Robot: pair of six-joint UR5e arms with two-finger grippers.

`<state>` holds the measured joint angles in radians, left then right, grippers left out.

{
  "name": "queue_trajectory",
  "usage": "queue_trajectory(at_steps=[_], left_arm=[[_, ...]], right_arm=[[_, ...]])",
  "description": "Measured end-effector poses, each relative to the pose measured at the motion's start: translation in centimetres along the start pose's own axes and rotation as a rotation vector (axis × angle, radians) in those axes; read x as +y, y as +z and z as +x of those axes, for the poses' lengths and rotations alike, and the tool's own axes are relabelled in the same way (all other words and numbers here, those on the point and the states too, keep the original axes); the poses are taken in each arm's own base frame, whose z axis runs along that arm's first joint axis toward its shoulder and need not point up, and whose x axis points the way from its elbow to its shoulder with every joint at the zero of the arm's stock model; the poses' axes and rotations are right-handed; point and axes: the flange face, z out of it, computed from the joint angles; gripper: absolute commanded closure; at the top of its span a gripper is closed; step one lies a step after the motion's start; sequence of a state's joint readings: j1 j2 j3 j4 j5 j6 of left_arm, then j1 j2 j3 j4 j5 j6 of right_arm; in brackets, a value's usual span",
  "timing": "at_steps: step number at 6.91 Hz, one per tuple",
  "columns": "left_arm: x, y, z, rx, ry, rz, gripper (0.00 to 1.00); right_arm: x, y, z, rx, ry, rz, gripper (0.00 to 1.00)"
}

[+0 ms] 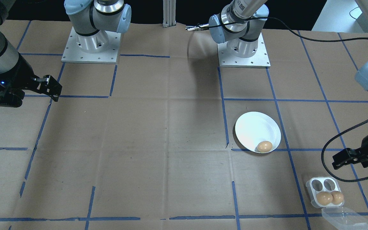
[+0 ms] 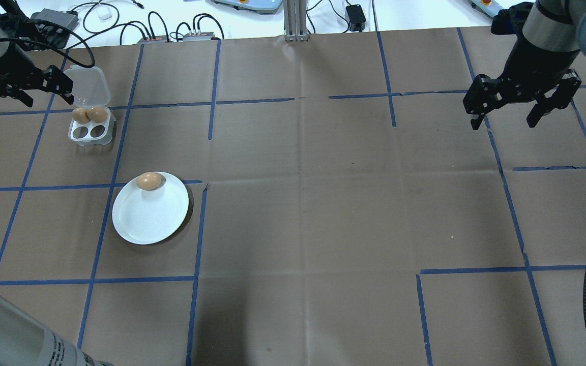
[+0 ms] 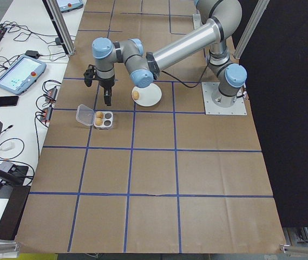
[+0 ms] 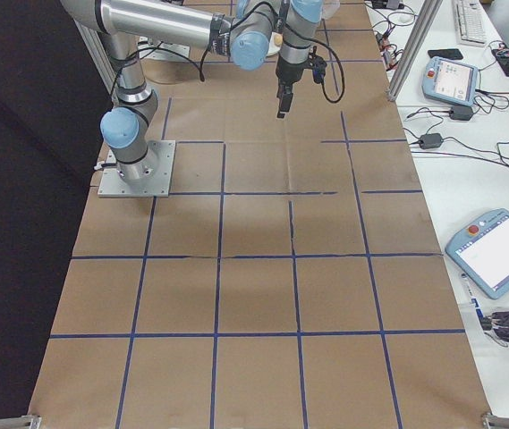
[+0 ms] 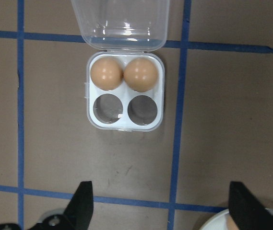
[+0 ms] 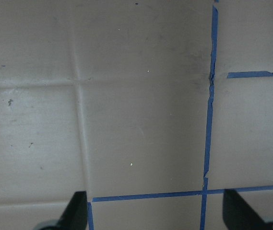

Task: Place egg on plate

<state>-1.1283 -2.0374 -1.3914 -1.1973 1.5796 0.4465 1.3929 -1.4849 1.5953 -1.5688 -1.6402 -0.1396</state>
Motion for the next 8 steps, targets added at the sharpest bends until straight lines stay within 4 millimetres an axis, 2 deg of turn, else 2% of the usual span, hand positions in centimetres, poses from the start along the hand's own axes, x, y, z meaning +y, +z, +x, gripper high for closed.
queue_trajectory(at_steps=[2, 6, 8], left_arm=[[-0.5, 0.5, -0.4, 0.0, 0.24, -0.007, 0.0], [-0.7, 1.4, -0.6, 0.014, 0.84, -0.02, 0.0], [-1.0, 2.1, -0.7, 0.023, 1.064, -0.02, 0.0]], right_arm=[[0.0, 0.0, 0.0, 0.001, 0.0, 0.0, 0.0], [0.0, 0.0, 0.0, 0.0, 0.0, 0.0, 0.0], [0.0, 0.0, 0.0, 0.001, 0.0, -0.001, 0.0]])
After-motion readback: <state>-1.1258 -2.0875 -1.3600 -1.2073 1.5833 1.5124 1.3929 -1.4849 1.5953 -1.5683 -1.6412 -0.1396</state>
